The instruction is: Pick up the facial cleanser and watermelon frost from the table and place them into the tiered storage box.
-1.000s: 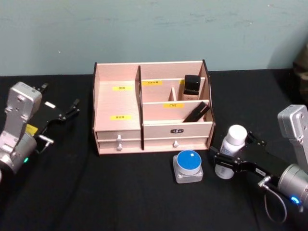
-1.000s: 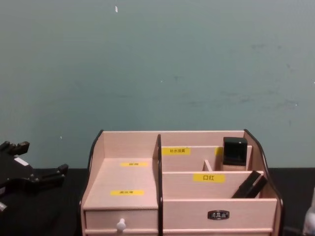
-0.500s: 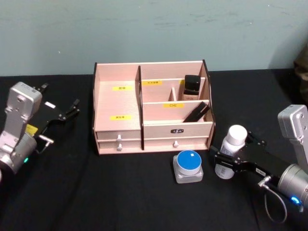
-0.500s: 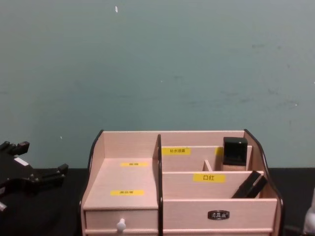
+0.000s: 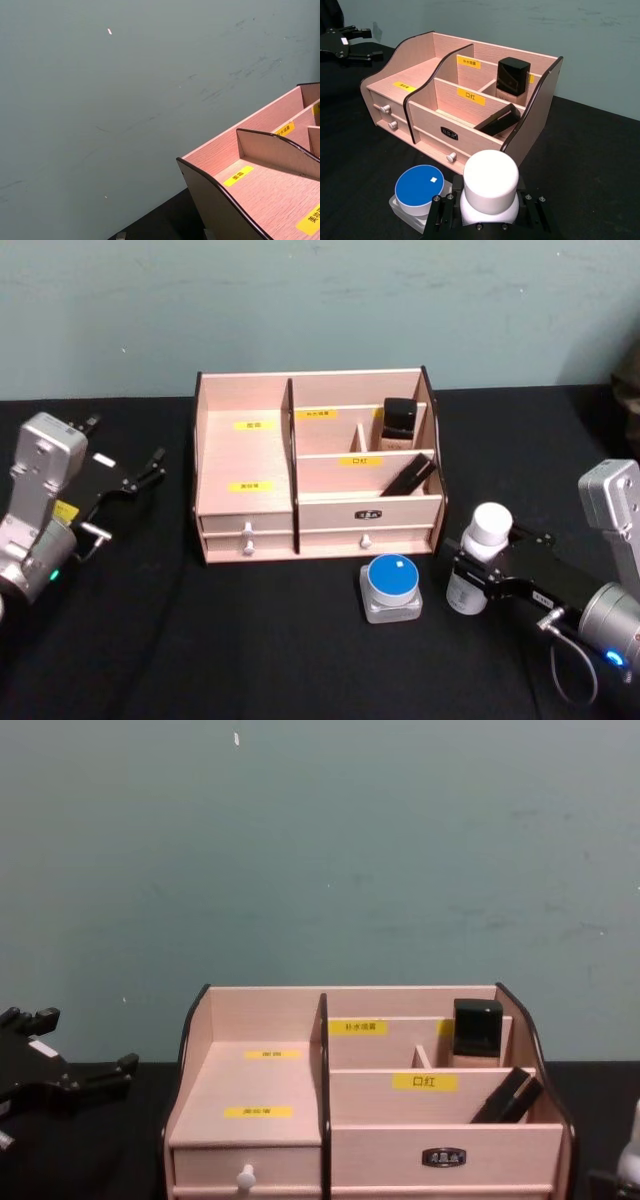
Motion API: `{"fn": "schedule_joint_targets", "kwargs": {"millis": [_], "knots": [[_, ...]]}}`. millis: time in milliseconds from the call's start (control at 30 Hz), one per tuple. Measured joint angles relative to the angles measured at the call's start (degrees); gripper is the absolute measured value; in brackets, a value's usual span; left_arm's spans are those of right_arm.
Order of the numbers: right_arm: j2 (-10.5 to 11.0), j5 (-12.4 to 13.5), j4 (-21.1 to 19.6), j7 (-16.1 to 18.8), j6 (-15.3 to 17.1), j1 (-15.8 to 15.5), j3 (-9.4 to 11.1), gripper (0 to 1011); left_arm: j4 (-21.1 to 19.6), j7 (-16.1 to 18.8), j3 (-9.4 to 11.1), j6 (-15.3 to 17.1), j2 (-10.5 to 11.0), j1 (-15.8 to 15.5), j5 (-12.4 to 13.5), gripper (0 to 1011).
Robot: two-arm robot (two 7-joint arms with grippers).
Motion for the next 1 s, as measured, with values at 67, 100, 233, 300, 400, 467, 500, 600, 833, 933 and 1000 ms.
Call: {"fn": "schedule_joint_targets", "kwargs": {"millis": [67, 100, 233, 300, 400, 467, 500, 600, 833, 933, 1000], "knots": [[0.0, 0.0, 0.0, 0.0, 0.0, 0.0, 0.0, 602, 0.0, 0.0, 0.0, 0.0, 0.0, 0.0, 0.0, 1001], [0.0, 0.0, 0.0, 0.0, 0.0, 0.0, 0.0, 601, 0.0, 0.0, 0.0, 0.0, 0.0, 0.0, 0.0, 1001], [0.0, 0.0, 0.0, 0.0, 0.0, 0.0, 0.0, 602, 0.0, 0.0, 0.0, 0.0, 0.0, 0.0, 0.0, 1001], [0.0, 0.1, 0.0, 0.0, 0.0, 0.0, 0.0, 602, 0.0, 0.0, 0.0, 0.0, 0.0, 0.0, 0.0, 1001], [0.0, 0.1, 0.0, 0.2, -0.2, 0.0, 0.0, 601, 0.0, 0.0, 0.0, 0.0, 0.0, 0.0, 0.0, 1001], [0.0, 0.2, 0.0, 0.4, -0.5, -0.1, 0.1, 602, 0.0, 0.0, 0.0, 0.0, 0.0, 0.0, 0.0, 1001], [0.0, 0.3, 0.0, 0.6, -0.7, -0.1, 0.2, 602, 0.0, 0.0, 0.0, 0.0, 0.0, 0.0, 0.0, 1001], [0.2, 0.5, -0.5, 1.1, -1.1, -0.1, 0.4, 602, 0.0, 0.0, 0.0, 0.0, 0.0, 0.0, 0.0, 1001], [0.4, 0.7, -2.3, 1.6, -0.9, 2.1, 0.5, 601, 0.0, 0.0, 0.0, 0.0, 0.0, 0.0, 0.0, 1001], [0.1, 0.6, -2.7, 1.8, -0.4, 4.4, -0.1, 601, 0.0, 0.0, 0.0, 0.0, 0.0, 0.0, 0.0, 1001], [-0.2, 0.5, -2.8, 2.2, 0.0, 6.3, -0.8, 601, 0.0, 0.0, 0.0, 0.0, 0.0, 0.0, 0.0, 1001]]}}
